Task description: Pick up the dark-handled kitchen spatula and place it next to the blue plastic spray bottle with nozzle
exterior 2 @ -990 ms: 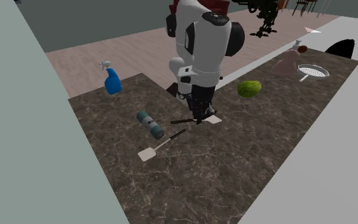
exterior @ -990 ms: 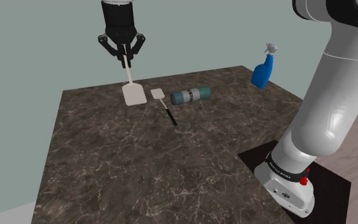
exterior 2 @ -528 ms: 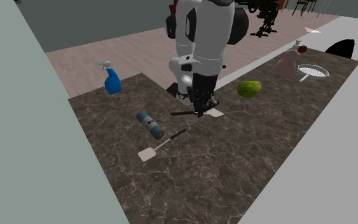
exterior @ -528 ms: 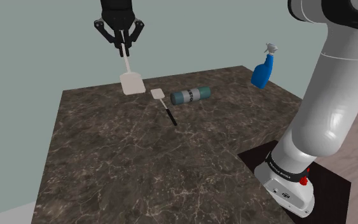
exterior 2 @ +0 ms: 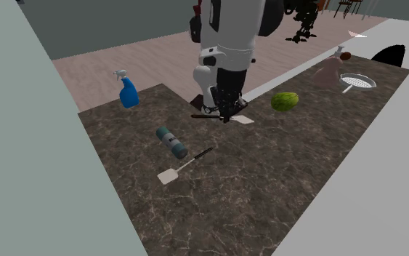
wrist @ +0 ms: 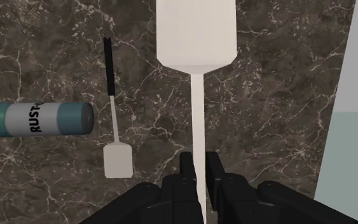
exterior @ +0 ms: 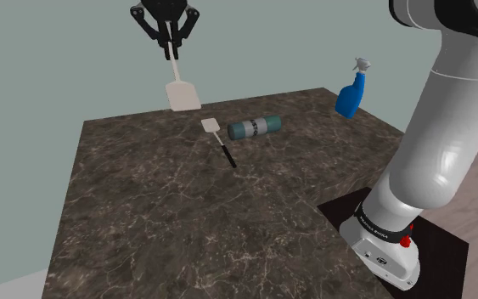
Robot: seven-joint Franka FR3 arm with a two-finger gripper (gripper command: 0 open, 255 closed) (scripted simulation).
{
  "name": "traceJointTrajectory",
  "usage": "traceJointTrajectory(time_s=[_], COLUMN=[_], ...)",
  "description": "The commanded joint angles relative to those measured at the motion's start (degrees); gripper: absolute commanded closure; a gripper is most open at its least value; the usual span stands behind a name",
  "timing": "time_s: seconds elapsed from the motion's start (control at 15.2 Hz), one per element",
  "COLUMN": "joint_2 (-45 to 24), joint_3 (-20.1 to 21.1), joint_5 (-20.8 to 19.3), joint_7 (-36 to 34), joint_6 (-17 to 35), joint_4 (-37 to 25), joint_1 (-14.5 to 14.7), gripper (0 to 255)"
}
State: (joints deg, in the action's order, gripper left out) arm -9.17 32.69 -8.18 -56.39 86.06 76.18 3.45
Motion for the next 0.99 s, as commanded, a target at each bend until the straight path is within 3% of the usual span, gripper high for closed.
traceJointTrajectory(time_s=[0.0, 0.46, 0.92], joint_2=[4.63, 21.25, 33.70], joint_3=[-0.80, -7.27, -15.12], joint_5=[2.70, 10.79, 13.38], joint_7=[2.67, 14.01, 24.26], joint_6=[1.27, 4.21, 3.98], joint_4=[5.01, 22.19, 34.10], joint_1=[-2.47, -7.53, -9.09], gripper=[255, 255, 255])
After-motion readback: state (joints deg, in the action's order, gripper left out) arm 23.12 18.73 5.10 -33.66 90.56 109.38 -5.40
